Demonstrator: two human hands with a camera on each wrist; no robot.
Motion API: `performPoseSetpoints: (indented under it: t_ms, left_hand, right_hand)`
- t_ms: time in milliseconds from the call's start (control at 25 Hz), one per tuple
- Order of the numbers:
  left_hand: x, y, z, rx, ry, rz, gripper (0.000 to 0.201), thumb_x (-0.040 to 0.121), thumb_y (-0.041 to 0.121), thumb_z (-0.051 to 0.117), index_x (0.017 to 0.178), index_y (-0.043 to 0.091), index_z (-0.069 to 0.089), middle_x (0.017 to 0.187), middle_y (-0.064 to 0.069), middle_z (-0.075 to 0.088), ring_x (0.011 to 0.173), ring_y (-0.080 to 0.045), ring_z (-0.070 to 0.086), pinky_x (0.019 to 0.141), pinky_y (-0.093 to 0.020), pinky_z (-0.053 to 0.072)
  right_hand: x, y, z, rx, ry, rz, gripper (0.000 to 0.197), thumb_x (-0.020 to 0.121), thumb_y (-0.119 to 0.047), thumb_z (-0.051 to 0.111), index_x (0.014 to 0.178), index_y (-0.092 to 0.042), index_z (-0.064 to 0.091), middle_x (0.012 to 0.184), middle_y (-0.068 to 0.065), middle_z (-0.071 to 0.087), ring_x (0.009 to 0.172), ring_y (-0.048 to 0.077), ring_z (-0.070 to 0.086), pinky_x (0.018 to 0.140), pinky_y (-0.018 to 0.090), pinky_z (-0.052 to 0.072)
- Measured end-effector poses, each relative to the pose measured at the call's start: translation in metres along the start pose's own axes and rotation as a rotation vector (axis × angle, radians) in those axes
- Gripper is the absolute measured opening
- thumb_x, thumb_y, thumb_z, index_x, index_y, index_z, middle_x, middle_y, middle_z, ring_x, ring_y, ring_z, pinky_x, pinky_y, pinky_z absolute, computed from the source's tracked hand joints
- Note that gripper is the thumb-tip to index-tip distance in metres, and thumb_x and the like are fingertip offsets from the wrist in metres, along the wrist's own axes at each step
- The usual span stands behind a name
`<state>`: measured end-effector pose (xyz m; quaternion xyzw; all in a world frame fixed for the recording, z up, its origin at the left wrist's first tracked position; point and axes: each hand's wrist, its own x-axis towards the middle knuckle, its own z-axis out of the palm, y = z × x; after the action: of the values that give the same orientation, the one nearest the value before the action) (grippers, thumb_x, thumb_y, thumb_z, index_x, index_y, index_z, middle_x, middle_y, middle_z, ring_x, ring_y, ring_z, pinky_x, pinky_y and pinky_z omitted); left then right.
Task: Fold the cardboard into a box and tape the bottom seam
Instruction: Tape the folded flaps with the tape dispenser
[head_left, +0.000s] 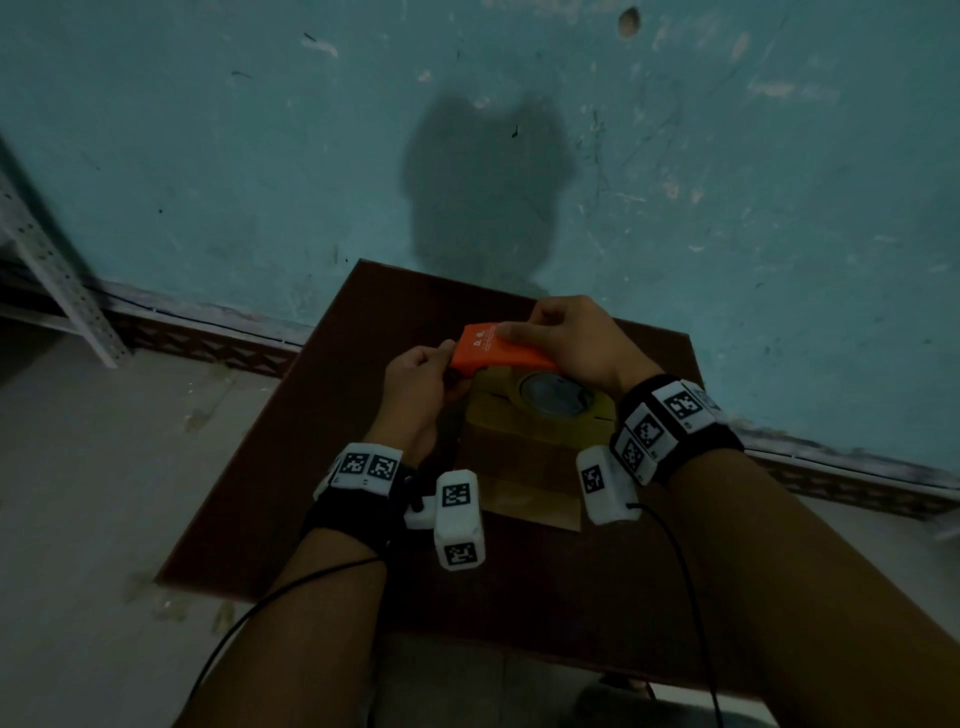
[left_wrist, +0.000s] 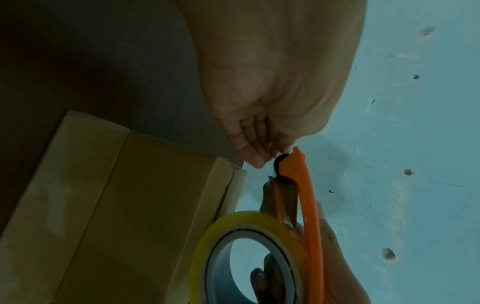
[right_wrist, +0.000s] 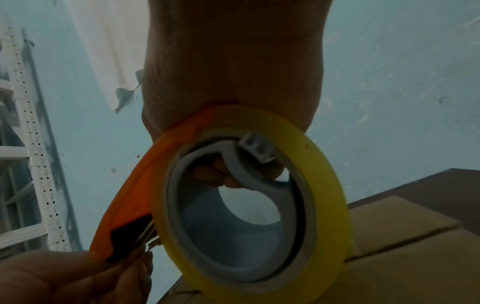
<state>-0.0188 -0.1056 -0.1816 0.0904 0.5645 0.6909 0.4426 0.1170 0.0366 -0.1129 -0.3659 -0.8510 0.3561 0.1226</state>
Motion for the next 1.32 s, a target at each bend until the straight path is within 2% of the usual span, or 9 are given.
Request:
performPoseSetpoints:
  t_ms: [160, 280, 400, 600, 760, 880, 1040, 1240, 1320]
  left_hand:
    - [-0.001, -0.002, 0.006, -0.026, 0.006, -0.039, 0.023, 0.114, 0.025, 0.05, 0.117, 0.011, 0.068, 0.122, -0.013, 0.072, 0.104, -0.019, 0.072, 0.081, -0.032, 0.059]
    - [-0.002, 0.0, 0.006, -0.11, -0.034, -0.073, 0.018, 0.113, 0.02, 0.052, 0.113, 0.011, 0.068, 0.124, -0.016, 0.071, 0.108, -0.021, 0.071, 0.09, -0.036, 0.06]
    - [-0.005, 0.002, 0.001, -0.194, -0.066, -0.1, 0.013, 0.11, 0.022, 0.06, 0.112, 0.013, 0.068, 0.116, -0.012, 0.073, 0.11, -0.022, 0.071, 0.094, -0.037, 0.06]
    - [-0.001, -0.003, -0.007, -0.235, -0.111, -0.119, 0.015, 0.107, 0.01, 0.062, 0.117, 0.004, 0.072, 0.118, -0.016, 0.076, 0.106, -0.02, 0.075, 0.073, -0.027, 0.064]
    - [0.003, -0.001, 0.0, -0.065, -0.05, -0.051, 0.013, 0.108, 0.012, 0.058, 0.117, 0.007, 0.068, 0.123, -0.016, 0.072, 0.109, -0.023, 0.073, 0.089, -0.036, 0.063]
    - [0.006, 0.0, 0.003, 0.015, -0.003, -0.038, 0.01, 0.109, 0.015, 0.058, 0.112, 0.012, 0.068, 0.121, -0.011, 0.071, 0.111, -0.022, 0.071, 0.098, -0.04, 0.062]
    - [0.007, -0.002, 0.005, 0.101, 0.041, 0.003, 0.011, 0.109, 0.017, 0.059, 0.108, 0.013, 0.07, 0.115, -0.01, 0.073, 0.098, -0.016, 0.07, 0.076, -0.028, 0.056]
    - [0.014, -0.007, 0.005, 0.191, 0.129, 0.076, 0.019, 0.106, 0.023, 0.064, 0.118, 0.01, 0.071, 0.115, -0.01, 0.073, 0.097, -0.016, 0.069, 0.079, -0.031, 0.054]
    - [0.018, -0.009, 0.001, 0.189, 0.154, 0.064, 0.018, 0.106, 0.021, 0.064, 0.117, 0.009, 0.071, 0.113, -0.011, 0.074, 0.091, -0.014, 0.069, 0.075, -0.029, 0.054]
  right_hand:
    - [0.001, 0.0, -0.002, 0.005, -0.005, -0.005, 0.044, 0.091, -0.059, 0.08, 0.077, -0.02, 0.067, 0.086, 0.014, 0.073, 0.074, 0.019, 0.065, 0.072, 0.038, 0.051]
    - [0.0, 0.002, -0.002, 0.016, 0.003, 0.0, 0.048, 0.091, -0.058, 0.08, 0.084, -0.012, 0.072, 0.085, 0.014, 0.072, 0.073, 0.018, 0.064, 0.07, 0.037, 0.049]
    - [0.0, 0.003, -0.001, 0.02, 0.011, 0.009, 0.056, 0.09, -0.06, 0.081, 0.094, -0.005, 0.076, 0.096, 0.019, 0.078, 0.075, 0.02, 0.066, 0.072, 0.038, 0.052]
    - [0.0, 0.001, -0.001, -0.014, 0.019, 0.01, 0.054, 0.09, -0.061, 0.08, 0.091, -0.006, 0.076, 0.096, 0.018, 0.078, 0.079, 0.02, 0.067, 0.076, 0.039, 0.054]
    - [-0.002, -0.004, -0.007, -0.082, -0.021, 0.012, 0.047, 0.09, -0.066, 0.077, 0.082, -0.019, 0.073, 0.082, 0.004, 0.071, 0.073, 0.018, 0.064, 0.071, 0.035, 0.051]
    - [-0.001, -0.007, -0.013, -0.14, -0.042, -0.003, 0.049, 0.092, -0.067, 0.075, 0.083, -0.019, 0.074, 0.08, 0.003, 0.07, 0.071, 0.018, 0.064, 0.07, 0.035, 0.051]
    - [-0.003, -0.007, -0.015, -0.158, -0.031, -0.014, 0.051, 0.092, -0.066, 0.074, 0.084, -0.016, 0.076, 0.081, 0.006, 0.072, 0.072, 0.018, 0.065, 0.072, 0.036, 0.052]
    - [-0.001, -0.011, -0.022, -0.194, -0.041, -0.016, 0.052, 0.092, -0.065, 0.075, 0.078, -0.016, 0.076, 0.074, 0.004, 0.069, 0.067, 0.017, 0.061, 0.068, 0.034, 0.049]
    - [-0.001, -0.01, -0.027, -0.221, -0.054, -0.012, 0.051, 0.092, -0.063, 0.076, 0.078, -0.014, 0.077, 0.071, 0.002, 0.066, 0.065, 0.016, 0.059, 0.067, 0.032, 0.047]
